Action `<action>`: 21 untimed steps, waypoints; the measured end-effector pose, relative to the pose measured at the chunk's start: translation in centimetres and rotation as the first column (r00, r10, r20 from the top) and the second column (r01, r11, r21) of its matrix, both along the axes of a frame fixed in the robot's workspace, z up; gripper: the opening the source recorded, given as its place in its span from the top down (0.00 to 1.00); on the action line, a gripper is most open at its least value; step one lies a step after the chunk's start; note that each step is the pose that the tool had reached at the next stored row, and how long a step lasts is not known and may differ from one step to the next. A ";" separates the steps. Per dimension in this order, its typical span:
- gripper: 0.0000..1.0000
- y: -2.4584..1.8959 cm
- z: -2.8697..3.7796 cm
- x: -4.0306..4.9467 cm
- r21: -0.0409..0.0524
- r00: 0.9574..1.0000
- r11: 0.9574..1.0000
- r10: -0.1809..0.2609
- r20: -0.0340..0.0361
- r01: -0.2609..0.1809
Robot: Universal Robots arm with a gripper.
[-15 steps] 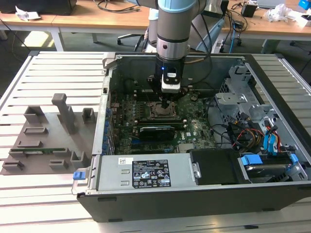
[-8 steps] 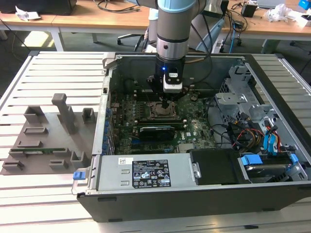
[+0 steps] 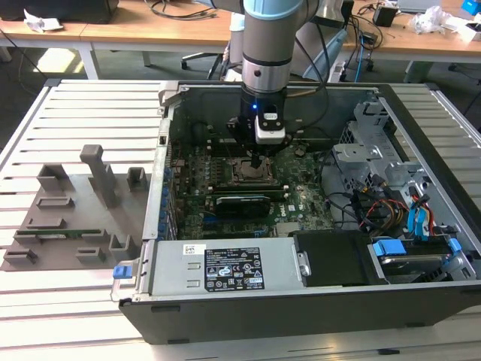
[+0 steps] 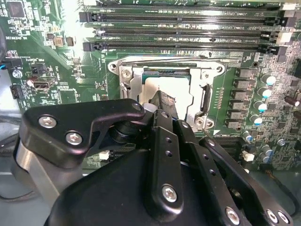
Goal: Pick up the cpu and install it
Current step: 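Install the first cpu locking lever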
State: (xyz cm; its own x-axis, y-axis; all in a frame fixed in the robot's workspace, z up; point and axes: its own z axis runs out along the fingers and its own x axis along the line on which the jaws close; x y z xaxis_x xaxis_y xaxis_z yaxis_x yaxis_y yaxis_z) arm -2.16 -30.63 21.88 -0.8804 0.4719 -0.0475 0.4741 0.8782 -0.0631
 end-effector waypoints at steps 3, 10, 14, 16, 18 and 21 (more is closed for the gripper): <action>0.89 0.00 0.00 0.00 0.000 1.000 1.000 0.016 0.000 -0.016; 0.89 0.00 0.00 0.00 0.000 0.997 0.997 0.075 0.000 -0.075; 0.89 0.00 0.00 0.00 0.000 0.994 0.994 0.107 0.000 -0.107; 0.89 0.00 0.00 0.00 0.000 0.993 0.993 0.121 0.000 -0.121; 0.89 0.00 0.00 0.00 0.000 0.991 0.991 0.132 0.000 -0.132; 0.89 0.00 0.00 0.00 0.000 0.988 0.988 0.156 0.000 -0.156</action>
